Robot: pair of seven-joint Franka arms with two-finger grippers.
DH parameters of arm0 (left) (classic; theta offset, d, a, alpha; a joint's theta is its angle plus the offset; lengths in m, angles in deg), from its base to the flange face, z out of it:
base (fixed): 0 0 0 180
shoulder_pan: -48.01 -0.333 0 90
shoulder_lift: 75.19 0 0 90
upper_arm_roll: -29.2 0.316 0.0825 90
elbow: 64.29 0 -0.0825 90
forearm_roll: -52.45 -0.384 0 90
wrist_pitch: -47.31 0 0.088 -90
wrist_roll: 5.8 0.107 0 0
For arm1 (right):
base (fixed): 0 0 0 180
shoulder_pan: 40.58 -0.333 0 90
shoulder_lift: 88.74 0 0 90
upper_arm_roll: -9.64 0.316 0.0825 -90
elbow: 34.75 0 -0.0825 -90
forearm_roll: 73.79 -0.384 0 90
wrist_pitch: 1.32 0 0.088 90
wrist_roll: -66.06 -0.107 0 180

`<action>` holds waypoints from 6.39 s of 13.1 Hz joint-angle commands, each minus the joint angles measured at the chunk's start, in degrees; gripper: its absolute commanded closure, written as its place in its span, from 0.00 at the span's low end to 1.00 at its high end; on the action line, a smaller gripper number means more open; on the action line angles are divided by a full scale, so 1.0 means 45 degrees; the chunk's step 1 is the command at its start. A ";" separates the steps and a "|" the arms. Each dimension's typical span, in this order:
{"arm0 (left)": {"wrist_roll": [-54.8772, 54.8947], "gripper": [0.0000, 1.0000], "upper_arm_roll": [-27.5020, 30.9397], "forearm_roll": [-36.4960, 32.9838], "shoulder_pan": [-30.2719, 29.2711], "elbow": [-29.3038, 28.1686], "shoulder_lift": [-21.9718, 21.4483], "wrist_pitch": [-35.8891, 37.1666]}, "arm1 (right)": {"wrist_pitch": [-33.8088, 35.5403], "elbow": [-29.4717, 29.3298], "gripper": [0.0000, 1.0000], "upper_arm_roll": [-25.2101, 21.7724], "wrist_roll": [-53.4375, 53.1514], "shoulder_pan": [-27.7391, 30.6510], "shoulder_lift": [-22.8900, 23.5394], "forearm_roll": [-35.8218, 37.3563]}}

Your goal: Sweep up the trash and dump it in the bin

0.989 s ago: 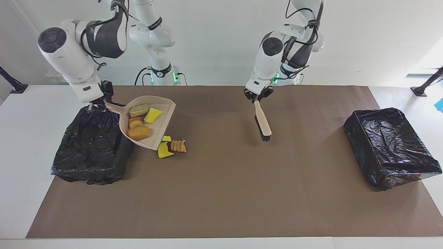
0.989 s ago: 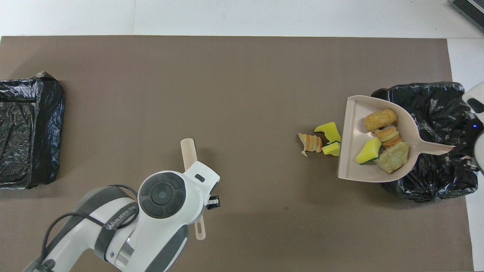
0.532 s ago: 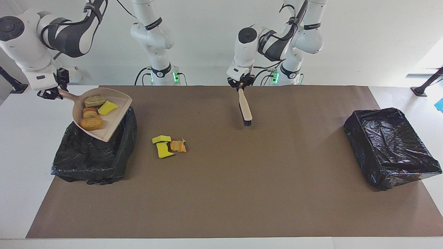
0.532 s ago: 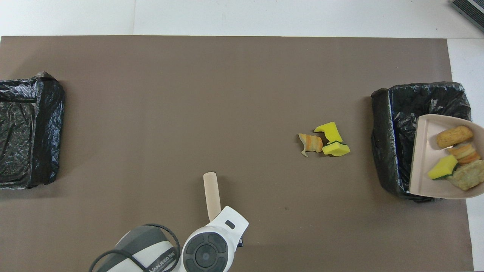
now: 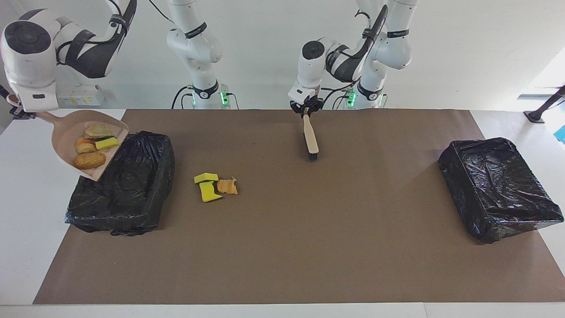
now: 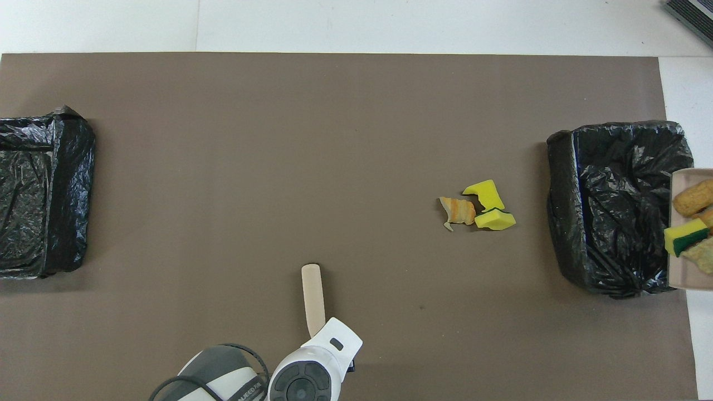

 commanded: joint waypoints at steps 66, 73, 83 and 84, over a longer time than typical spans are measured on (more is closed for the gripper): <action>1.1982 0.00 0.0311 -0.1670 -1.0905 1.0714 0.2147 0.7554 | -0.0317 -0.0143 0.07 0.1654 -2.9132 -1.2633 0.2171 -1.3374; 1.2059 0.00 0.0311 -0.1690 -1.0885 1.0734 0.2147 0.7554 | -0.2790 0.3550 0.08 0.1654 -3.0378 -1.4780 0.0937 -1.4023; 1.2001 0.00 0.0311 -0.1690 -1.0885 1.0734 0.2147 0.7554 | -0.5064 0.5233 0.22 0.1654 -3.0324 -1.5740 0.1231 -1.3984; 1.2001 0.00 0.0311 -0.1690 -1.0904 1.0715 0.2147 0.7554 | -0.5025 0.5233 0.28 0.1654 -3.0362 -1.5798 0.1211 -1.3984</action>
